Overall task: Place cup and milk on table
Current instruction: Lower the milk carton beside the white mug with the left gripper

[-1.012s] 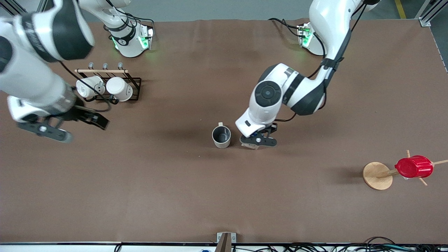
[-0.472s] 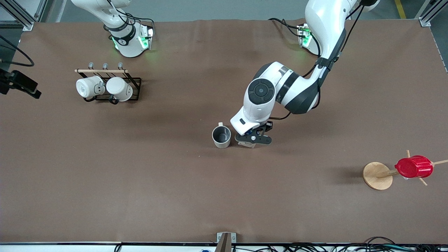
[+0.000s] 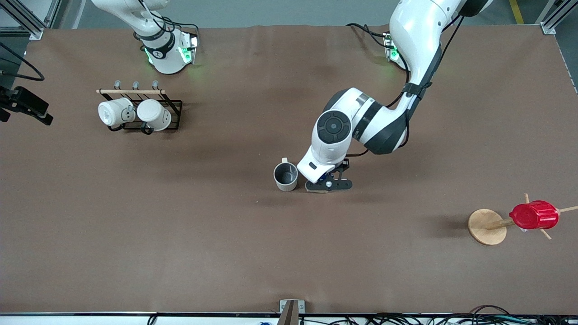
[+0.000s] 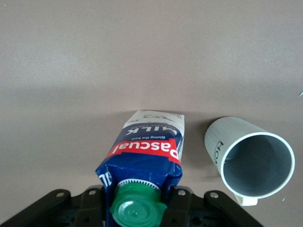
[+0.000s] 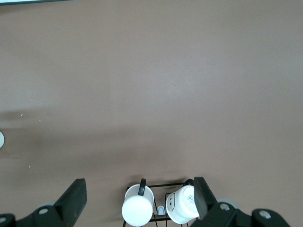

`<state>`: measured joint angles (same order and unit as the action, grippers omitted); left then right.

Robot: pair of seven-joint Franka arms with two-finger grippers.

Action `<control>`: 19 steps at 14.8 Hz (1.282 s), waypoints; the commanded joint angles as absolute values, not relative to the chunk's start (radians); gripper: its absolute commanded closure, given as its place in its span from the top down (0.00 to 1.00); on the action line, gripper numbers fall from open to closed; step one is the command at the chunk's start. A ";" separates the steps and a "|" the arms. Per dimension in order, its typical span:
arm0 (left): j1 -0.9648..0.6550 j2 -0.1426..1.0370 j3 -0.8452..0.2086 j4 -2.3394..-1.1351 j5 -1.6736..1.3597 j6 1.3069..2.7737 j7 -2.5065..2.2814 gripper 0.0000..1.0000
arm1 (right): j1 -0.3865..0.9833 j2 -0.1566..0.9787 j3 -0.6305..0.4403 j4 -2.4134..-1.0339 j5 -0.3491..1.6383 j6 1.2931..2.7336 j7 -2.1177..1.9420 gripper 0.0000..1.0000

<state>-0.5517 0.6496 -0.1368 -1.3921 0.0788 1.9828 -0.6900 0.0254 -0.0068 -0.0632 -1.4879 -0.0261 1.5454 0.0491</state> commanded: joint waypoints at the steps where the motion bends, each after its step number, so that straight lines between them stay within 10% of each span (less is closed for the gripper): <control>1: -0.566 0.675 -0.133 -1.353 0.097 1.976 -0.703 0.11 | 0.011 -0.014 -0.060 -1.496 -0.015 1.531 0.035 1.00; 10: -0.565 0.664 -0.155 -1.359 0.100 1.918 -0.646 0.21 | -0.009 -0.014 -0.034 -1.496 -0.015 1.523 0.037 1.00; 15: -0.563 0.661 -0.152 -1.358 0.100 1.917 -0.643 1.00 | -0.009 -0.014 -0.034 -1.496 -0.015 1.517 0.037 1.00; 19: -0.542 0.605 -0.150 -1.359 0.100 1.917 -0.640 1.00 | -0.008 -0.014 -0.034 -1.496 -0.015 1.516 0.037 1.00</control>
